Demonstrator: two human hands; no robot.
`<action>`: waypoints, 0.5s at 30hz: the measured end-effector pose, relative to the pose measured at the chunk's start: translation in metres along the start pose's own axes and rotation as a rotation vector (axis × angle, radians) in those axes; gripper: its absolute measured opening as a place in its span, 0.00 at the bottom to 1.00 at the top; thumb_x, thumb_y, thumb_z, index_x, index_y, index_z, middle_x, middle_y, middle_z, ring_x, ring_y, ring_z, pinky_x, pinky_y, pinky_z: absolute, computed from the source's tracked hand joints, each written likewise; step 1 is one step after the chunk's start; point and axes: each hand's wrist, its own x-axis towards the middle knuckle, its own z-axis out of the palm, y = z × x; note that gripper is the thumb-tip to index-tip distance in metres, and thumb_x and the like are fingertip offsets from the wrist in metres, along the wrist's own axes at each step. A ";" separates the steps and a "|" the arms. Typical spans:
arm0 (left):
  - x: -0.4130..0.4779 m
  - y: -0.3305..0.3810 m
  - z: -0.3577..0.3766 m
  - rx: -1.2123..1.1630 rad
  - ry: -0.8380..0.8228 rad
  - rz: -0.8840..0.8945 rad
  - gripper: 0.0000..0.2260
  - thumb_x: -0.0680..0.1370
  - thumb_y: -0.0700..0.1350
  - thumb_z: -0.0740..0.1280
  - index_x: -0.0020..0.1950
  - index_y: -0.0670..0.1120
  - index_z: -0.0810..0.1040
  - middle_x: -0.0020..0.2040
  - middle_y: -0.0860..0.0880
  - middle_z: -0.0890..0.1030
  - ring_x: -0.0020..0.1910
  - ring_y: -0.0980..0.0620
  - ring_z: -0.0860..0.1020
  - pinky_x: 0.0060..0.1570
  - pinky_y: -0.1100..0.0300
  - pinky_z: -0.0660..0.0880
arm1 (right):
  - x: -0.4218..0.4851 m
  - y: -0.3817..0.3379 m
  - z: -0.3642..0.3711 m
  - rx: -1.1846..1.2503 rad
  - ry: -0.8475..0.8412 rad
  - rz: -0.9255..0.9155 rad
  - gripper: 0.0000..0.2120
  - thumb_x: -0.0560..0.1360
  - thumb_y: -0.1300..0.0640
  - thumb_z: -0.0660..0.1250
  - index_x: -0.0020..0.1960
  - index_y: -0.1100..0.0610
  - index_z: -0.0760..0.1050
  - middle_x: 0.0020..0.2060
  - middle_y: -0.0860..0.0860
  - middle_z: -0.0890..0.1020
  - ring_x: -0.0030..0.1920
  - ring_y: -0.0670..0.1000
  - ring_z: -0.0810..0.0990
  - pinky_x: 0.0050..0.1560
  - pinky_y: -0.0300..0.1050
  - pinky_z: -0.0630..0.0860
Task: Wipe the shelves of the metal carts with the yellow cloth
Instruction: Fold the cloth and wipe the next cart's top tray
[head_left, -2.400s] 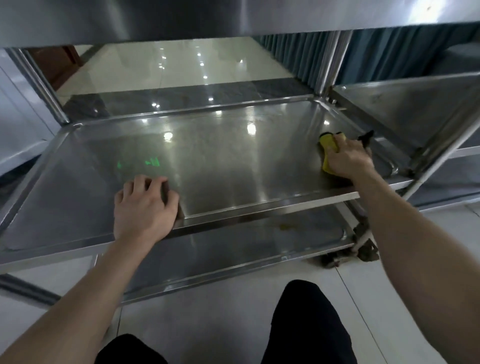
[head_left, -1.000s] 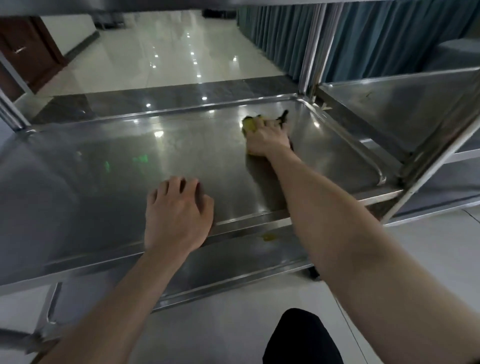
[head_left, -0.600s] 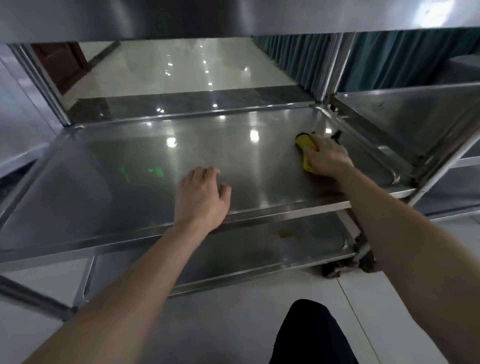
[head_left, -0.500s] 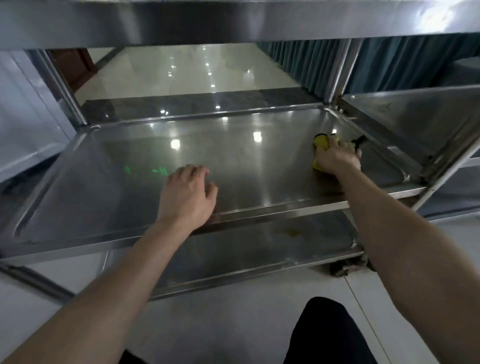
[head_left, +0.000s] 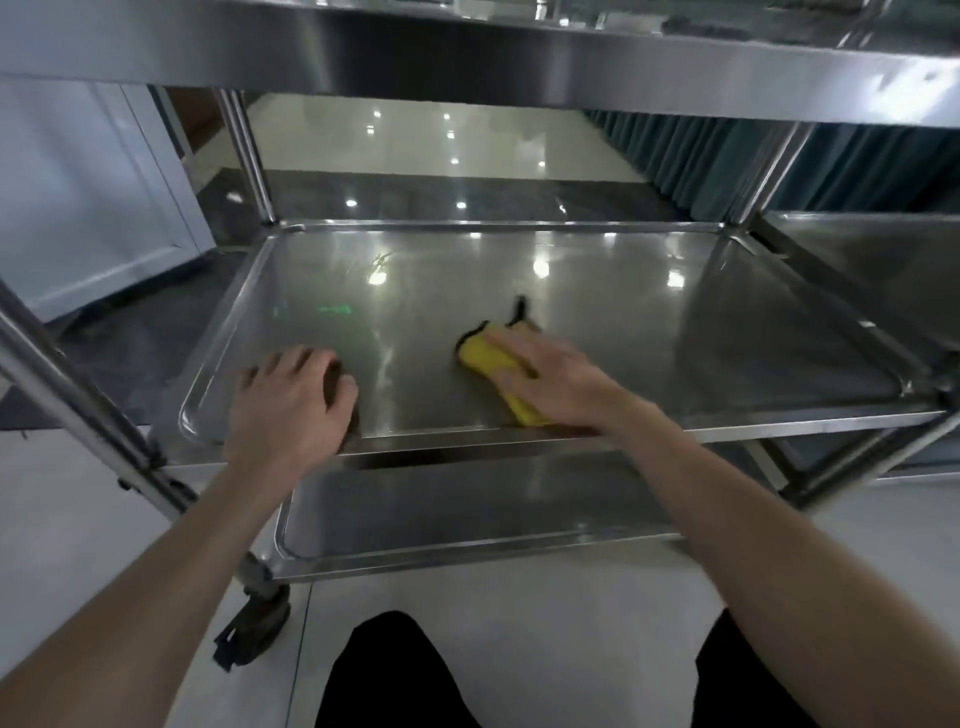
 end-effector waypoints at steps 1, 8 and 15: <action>0.000 -0.001 0.002 0.006 -0.001 0.011 0.23 0.80 0.61 0.54 0.64 0.50 0.79 0.61 0.44 0.82 0.59 0.37 0.79 0.64 0.40 0.73 | 0.002 0.027 -0.012 -0.016 0.043 0.114 0.28 0.87 0.40 0.57 0.85 0.40 0.57 0.84 0.47 0.62 0.83 0.55 0.60 0.81 0.50 0.55; 0.006 -0.005 0.008 0.052 -0.013 0.037 0.23 0.80 0.62 0.53 0.66 0.52 0.75 0.63 0.47 0.78 0.61 0.40 0.77 0.66 0.40 0.72 | 0.129 0.048 -0.007 -0.106 0.223 0.664 0.35 0.82 0.41 0.51 0.86 0.53 0.53 0.84 0.60 0.59 0.84 0.63 0.54 0.82 0.70 0.45; 0.004 -0.007 0.012 0.043 0.008 0.040 0.20 0.81 0.60 0.55 0.66 0.53 0.76 0.64 0.48 0.79 0.62 0.40 0.76 0.66 0.41 0.71 | 0.170 -0.118 0.051 -0.052 -0.027 -0.044 0.29 0.84 0.42 0.53 0.85 0.44 0.58 0.84 0.50 0.62 0.84 0.55 0.57 0.84 0.57 0.49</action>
